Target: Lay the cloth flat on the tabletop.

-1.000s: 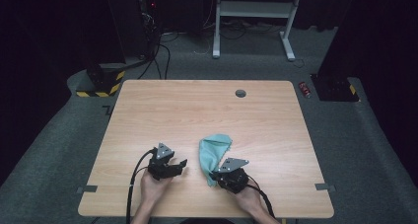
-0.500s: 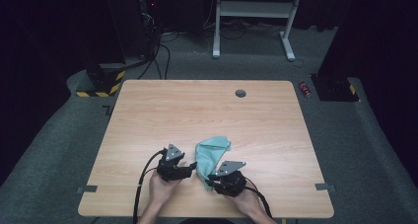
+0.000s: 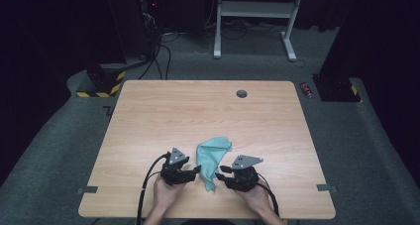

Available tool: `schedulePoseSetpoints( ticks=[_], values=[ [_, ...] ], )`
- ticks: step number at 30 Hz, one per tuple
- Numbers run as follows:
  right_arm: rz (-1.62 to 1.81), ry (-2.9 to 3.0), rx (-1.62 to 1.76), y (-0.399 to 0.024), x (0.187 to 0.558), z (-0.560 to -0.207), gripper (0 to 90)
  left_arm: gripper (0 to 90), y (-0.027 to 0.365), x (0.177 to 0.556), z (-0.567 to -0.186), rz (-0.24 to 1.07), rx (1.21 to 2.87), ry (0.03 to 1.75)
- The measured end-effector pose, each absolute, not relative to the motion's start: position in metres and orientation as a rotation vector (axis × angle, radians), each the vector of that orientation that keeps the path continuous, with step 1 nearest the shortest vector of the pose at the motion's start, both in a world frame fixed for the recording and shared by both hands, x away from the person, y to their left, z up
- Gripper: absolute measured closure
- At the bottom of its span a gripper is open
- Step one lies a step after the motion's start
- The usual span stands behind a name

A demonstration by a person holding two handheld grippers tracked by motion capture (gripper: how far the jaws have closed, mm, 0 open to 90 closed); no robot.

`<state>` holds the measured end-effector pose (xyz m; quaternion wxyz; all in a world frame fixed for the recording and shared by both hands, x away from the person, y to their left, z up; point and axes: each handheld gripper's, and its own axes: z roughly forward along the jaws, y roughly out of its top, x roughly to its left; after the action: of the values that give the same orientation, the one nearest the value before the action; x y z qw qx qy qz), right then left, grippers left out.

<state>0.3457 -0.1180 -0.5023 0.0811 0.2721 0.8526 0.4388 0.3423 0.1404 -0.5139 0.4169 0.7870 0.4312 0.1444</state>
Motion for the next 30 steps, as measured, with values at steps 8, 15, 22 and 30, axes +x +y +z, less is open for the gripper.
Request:
schedulePoseSetpoints(
  ticks=[8,15,22,30],
  values=[
    [1.265,2.552,0.826,-0.103,0.354,-0.503,63.5,38.7,0.135,0.322,-0.511,0.362,1.988,1.050],
    [1.217,2.570,0.846,-0.088,0.365,-0.509,61.3,38.6,0.126,0.306,-0.514,0.388,2.002,1.014],
    [1.185,2.601,0.806,-0.085,0.370,-0.516,87.5,38.1,0.114,0.305,-0.520,0.394,2.058,0.980],
    [1.251,2.589,0.786,-0.090,0.365,-0.508,83.9,37.8,0.112,0.306,-0.522,0.414,2.082,0.984]
  ],
)
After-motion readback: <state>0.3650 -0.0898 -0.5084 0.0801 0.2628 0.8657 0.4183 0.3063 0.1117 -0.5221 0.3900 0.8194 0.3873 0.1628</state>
